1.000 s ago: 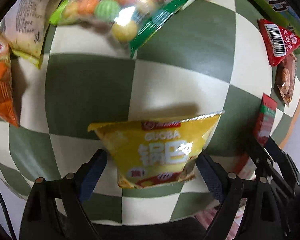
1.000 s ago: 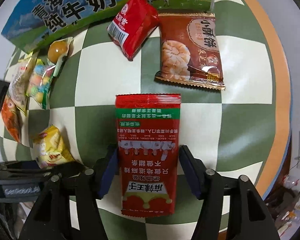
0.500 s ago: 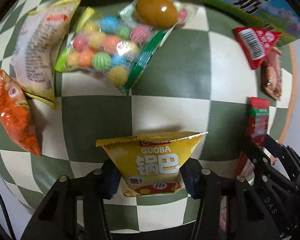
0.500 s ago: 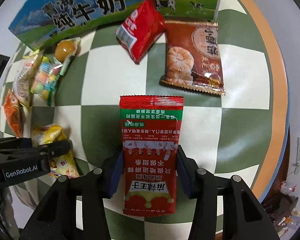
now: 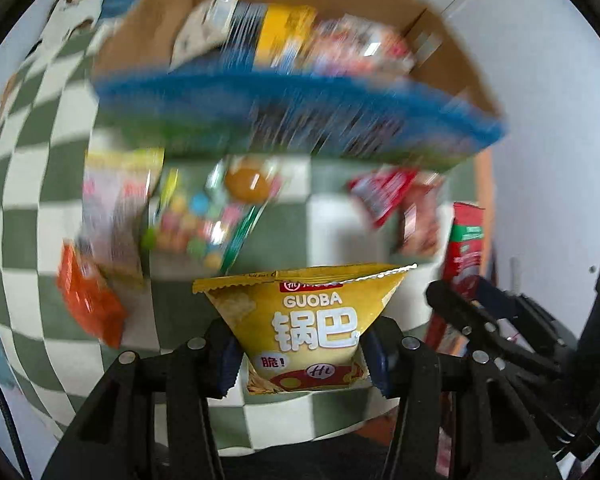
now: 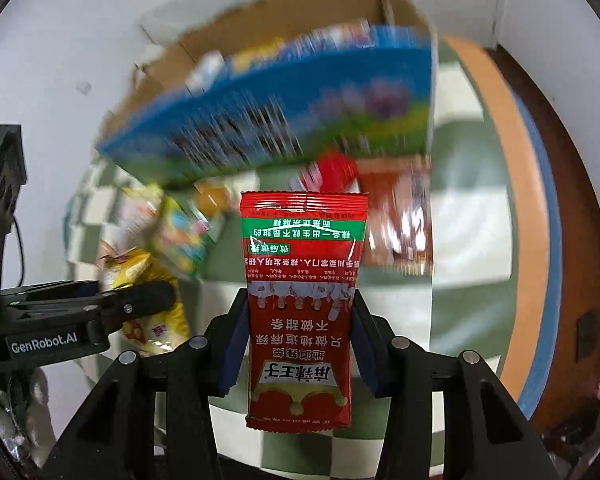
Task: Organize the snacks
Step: 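Carry both packets into the cardboard box and open both tools to release them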
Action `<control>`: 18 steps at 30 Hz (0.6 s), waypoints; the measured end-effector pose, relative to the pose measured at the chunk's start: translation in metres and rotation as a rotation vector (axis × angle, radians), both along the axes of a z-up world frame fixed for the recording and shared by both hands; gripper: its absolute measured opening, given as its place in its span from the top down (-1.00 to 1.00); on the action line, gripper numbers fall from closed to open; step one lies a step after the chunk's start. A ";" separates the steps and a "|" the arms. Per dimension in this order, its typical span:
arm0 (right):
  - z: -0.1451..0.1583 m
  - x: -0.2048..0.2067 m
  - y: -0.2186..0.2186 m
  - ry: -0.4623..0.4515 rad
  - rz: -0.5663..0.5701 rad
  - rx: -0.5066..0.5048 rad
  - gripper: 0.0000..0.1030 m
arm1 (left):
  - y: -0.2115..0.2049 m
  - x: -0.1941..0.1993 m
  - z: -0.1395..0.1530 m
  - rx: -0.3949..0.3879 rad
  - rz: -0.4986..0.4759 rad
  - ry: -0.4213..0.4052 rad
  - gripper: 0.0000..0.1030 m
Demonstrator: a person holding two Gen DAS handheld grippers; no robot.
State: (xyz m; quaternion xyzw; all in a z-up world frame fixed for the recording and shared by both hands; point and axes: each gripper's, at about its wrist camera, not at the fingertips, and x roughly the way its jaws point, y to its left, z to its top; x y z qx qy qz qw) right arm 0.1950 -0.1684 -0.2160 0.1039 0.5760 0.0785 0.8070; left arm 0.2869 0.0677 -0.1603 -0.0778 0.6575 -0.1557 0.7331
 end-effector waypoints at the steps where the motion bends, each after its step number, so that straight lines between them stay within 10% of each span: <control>1: 0.016 0.008 0.000 -0.028 -0.001 0.016 0.05 | 0.000 0.011 0.016 -0.025 0.002 -0.020 0.07; 11: 0.106 0.116 -0.004 -0.225 0.006 -0.033 0.05 | -0.082 0.112 0.042 -0.026 0.000 -0.139 0.07; 18: 0.083 0.202 -0.009 -0.144 0.011 -0.113 0.05 | -0.080 0.185 -0.009 -0.062 0.034 0.056 0.06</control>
